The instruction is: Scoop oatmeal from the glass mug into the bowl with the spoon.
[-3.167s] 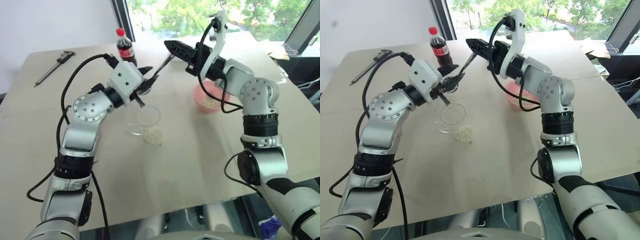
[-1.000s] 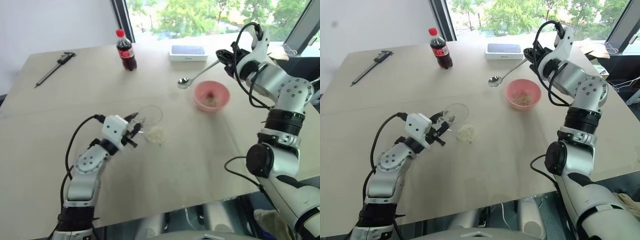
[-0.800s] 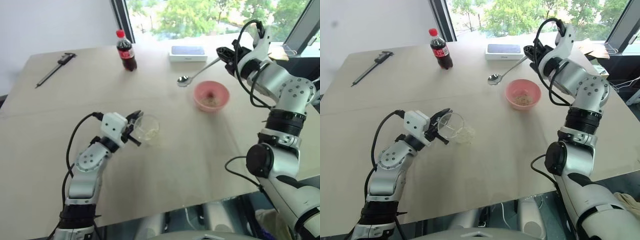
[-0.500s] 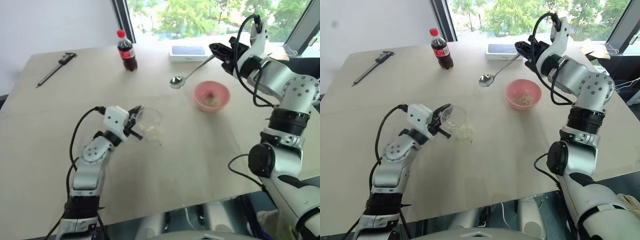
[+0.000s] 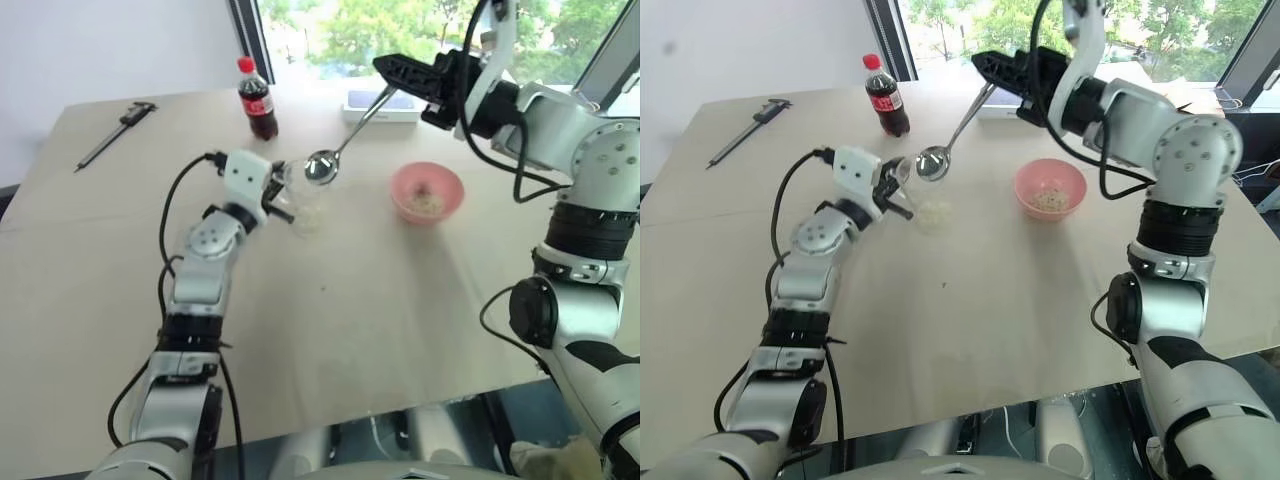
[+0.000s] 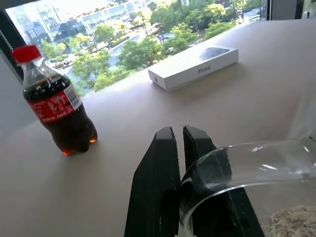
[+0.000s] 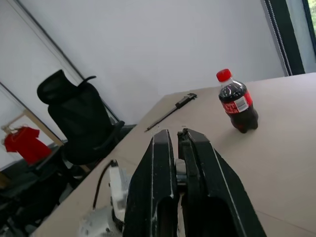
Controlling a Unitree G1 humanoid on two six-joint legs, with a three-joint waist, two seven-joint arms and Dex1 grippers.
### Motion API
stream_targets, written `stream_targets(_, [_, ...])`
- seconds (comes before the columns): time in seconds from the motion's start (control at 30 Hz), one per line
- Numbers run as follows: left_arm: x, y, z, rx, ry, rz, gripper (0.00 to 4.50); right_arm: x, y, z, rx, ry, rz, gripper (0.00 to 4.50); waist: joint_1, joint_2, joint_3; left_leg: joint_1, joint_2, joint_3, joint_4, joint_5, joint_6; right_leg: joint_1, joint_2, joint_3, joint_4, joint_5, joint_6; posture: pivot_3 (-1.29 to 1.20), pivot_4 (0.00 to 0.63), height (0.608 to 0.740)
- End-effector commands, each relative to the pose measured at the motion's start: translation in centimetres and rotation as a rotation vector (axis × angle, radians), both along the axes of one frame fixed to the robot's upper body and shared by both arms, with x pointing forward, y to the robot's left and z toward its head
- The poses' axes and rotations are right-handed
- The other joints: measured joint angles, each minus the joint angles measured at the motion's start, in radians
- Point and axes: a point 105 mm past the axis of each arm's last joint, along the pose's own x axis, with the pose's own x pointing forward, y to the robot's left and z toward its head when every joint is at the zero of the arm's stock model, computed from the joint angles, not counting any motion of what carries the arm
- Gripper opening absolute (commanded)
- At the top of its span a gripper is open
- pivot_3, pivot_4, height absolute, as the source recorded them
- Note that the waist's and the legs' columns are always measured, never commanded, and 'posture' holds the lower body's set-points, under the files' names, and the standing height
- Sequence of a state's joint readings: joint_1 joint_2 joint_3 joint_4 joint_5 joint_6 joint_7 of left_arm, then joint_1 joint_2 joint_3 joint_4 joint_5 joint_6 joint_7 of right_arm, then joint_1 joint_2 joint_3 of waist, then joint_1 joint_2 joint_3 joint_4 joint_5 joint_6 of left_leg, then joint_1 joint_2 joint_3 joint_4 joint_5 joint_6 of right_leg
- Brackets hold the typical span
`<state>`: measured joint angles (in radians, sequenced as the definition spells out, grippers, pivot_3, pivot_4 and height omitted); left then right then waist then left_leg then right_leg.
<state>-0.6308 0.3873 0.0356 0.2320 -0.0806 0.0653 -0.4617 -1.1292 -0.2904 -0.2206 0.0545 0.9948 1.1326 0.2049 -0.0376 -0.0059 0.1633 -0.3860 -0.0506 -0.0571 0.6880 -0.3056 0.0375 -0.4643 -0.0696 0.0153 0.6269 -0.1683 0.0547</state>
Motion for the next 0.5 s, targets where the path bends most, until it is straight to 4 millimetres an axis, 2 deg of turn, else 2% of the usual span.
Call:
stream_targets(0.03, [0.0,-0.8,1.3,-0.013,-0.040,-0.048,0.04,-0.2,-0.2,0.7,-0.029,-0.112,-0.030,0.00,-0.002,0.000,0.000,0.000,0.000,0.000,0.000,0.000,0.000,0.000,0.000,0.000,0.000,0.000,0.000,0.00,0.150,0.740])
stream_targets(0.2, [0.1,-1.5,0.9,0.002,-0.022,-0.090,0.04,-0.4,1.3,-0.3,-0.174,-0.269,-0.054,0.00,-0.007,0.000,0.000,0.000,0.001,0.001,0.000,0.000,0.000,-0.003,0.001,0.001,0.000,0.000,0.000,0.00,0.150,0.740])
stream_targets(0.37, [0.1,-1.7,1.0,0.017,-0.024,-0.096,0.04,-1.6,3.2,-2.5,-0.320,-0.411,0.010,0.00,-0.004,0.000,0.000,0.000,0.000,0.000,0.000,0.000,0.000,-0.002,0.000,0.001,0.000,0.000,0.000,0.00,0.150,0.740])
stream_targets(0.5, [0.1,-1.9,0.7,0.031,-0.019,-0.098,0.04,-2.2,4.5,-4.9,-0.393,-0.446,0.060,0.00,-0.003,0.000,0.000,-0.001,0.000,0.000,0.001,0.000,-0.001,-0.002,0.000,0.000,0.000,0.000,0.000,0.00,0.150,0.740])
